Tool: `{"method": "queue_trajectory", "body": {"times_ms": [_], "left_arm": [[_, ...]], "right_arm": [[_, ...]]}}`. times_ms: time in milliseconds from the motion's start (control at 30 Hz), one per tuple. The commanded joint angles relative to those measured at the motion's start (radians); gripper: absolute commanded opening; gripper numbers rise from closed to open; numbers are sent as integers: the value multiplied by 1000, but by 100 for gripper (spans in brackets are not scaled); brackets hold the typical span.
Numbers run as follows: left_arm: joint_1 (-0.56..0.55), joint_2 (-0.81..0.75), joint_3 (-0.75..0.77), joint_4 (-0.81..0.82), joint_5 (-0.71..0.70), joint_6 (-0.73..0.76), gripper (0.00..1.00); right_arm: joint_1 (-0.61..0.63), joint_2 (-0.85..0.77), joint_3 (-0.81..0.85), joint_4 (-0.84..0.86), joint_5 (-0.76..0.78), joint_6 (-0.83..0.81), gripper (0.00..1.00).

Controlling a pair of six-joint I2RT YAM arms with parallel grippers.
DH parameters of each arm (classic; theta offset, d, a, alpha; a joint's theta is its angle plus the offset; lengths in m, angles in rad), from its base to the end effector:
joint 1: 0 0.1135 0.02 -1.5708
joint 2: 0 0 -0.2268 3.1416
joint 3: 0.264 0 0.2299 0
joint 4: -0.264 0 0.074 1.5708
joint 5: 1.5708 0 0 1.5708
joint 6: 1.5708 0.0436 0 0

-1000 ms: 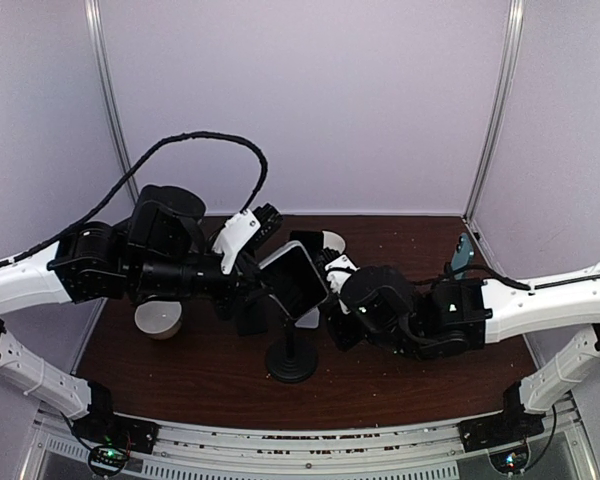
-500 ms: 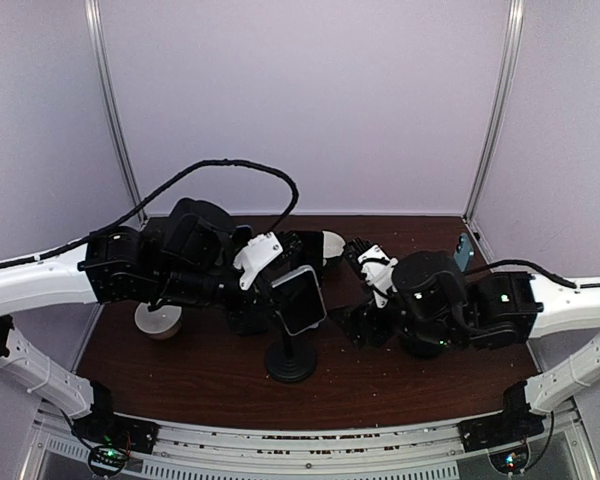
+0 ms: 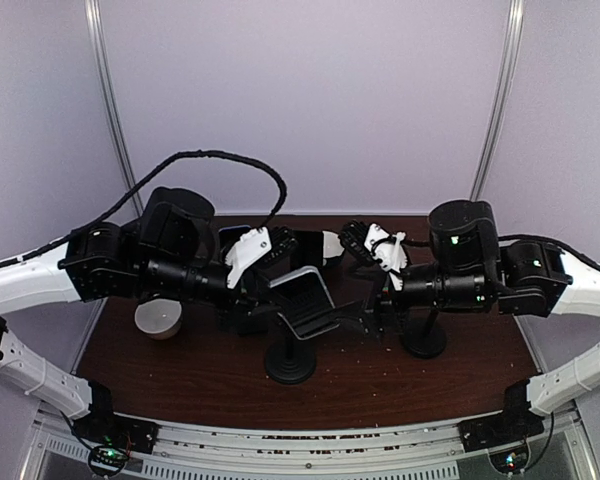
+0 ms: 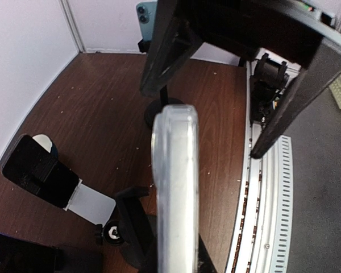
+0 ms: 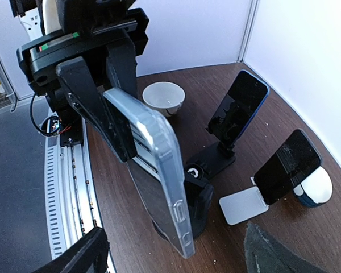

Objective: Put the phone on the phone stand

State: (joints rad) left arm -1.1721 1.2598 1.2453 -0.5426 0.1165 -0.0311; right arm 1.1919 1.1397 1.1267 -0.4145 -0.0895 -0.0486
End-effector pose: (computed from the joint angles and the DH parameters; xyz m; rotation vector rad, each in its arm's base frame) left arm 0.1013 -0.2535 0.3242 1.2699 1.8449 -0.8111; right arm 0.0906 0.2382 0.3280 -1.2651 1.6675 0.8070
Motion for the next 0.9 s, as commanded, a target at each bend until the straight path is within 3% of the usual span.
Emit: {"method": "queue_trajectory", "body": {"times_ms": [0, 133, 233, 267, 300, 367, 400, 433, 567, 667, 867], "left_arm": [[4, -62, 8, 136, 136, 42, 0], [4, -96, -13, 164, 176, 51, 0], [5, -119, -35, 196, 203, 53, 0], [5, -123, -43, 213, 204, 51, 0], [5, -126, -52, 233, 204, 49, 0], [4, -130, -91, 314, 198, 36, 6], [3, -138, -126, 388, 182, 21, 24], [3, -147, -178, 474, 166, -3, 35], [5, -199, -363, 770, 47, -58, 57], [4, -196, -437, 891, 40, -63, 62], [4, -162, -531, 1130, 66, -99, 53]], "right_arm": [[-36, 40, 40, 13, -151, -95, 75], [-58, 89, 63, 15, -227, -99, 50], [-74, 95, 58, 47, -298, -91, 19], [-76, 94, 56, 57, -317, -90, 4], [-80, 92, 52, 70, -328, -87, 0], [-87, 90, 46, 90, -355, -86, 0], [-91, 91, 46, 94, -364, -88, 0], [-96, 92, 48, 96, -374, -95, 0], [-122, 95, 47, 104, -403, -117, 0], [-143, 91, 37, 144, -446, -109, 0], [-162, 105, 31, 189, -542, -123, 0]]}}
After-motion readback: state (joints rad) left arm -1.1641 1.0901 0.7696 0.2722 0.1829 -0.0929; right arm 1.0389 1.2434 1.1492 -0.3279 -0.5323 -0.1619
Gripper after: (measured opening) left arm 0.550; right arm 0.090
